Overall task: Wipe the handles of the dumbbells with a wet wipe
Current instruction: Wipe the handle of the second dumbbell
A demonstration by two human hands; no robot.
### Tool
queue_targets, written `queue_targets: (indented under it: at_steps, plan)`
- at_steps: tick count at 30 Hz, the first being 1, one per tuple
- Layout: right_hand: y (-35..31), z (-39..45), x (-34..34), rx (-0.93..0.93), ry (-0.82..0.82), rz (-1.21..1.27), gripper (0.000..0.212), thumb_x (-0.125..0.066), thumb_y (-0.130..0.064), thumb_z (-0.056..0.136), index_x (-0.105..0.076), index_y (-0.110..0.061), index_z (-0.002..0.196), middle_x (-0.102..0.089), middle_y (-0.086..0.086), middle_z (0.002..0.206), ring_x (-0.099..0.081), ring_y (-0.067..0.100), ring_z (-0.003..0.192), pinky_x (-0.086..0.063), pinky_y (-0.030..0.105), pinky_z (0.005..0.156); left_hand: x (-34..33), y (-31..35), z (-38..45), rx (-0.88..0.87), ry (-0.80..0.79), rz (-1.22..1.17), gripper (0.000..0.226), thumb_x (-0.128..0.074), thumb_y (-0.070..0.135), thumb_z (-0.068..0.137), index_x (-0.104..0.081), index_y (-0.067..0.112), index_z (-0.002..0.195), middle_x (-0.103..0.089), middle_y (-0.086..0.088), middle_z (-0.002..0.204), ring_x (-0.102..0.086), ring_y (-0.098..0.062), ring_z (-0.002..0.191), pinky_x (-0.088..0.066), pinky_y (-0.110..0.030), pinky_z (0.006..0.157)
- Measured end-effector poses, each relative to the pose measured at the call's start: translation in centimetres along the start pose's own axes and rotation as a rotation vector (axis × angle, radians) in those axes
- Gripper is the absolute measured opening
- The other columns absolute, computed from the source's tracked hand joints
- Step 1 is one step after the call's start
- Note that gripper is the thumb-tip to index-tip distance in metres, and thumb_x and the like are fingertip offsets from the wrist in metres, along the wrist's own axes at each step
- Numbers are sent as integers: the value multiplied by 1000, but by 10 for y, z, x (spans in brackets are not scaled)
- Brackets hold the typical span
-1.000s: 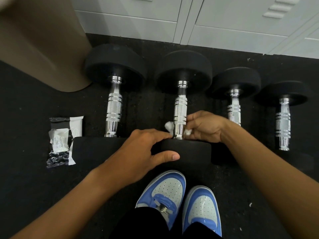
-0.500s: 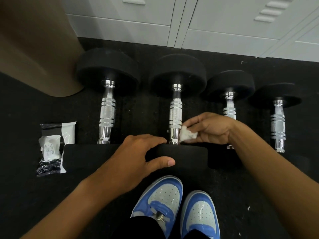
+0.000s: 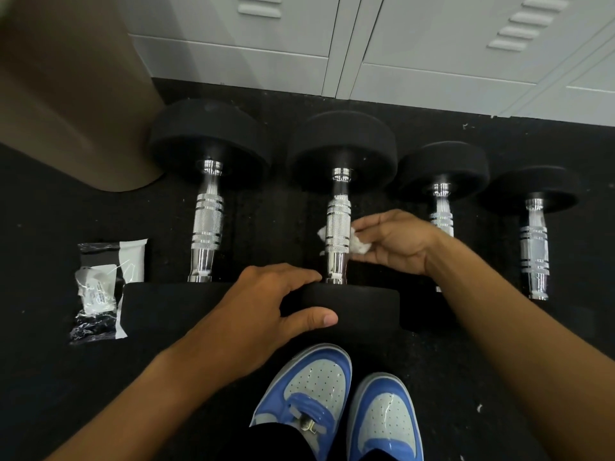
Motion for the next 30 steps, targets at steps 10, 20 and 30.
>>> queue_targets:
  at_steps: [10,20,30]
  plan:
    - [-5,-9,8,-40,5,-82,23,-41,18,87,-60,6,91,-64,22,92,-66,28,82,-57,33,71,0,0,-1,9,-5,2,74,-46,76,67,-53,37,130,-57,21,120,-48,-4,118,-45,-34,99]
    - [-3,-2,5,-35,10,-72,21,-45,17,86,-60,3,91,-64,19,89,-66,24,75,-58,33,68,0,0,-1,15,-2,4,77,-44,78,66,-53,36,129,-56,23,117,-48,-5,116,-45,-35,98]
    - [-9,-18,15,-95,-87,-158,24,-41,15,89,-62,4,96,-67,22,94,-70,27,80,-59,30,70,1,0,-1,10,-6,-1,75,-46,77,66,-53,37,129,-56,24,117,-48,-4,116,-45,-33,99]
Point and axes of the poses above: each hand's wrist, its own z-axis towards the middle knuckle, its own x-axis out of the back of the hand, y = z × x, the point moved 3 cm from there along z, towards the middle knuckle
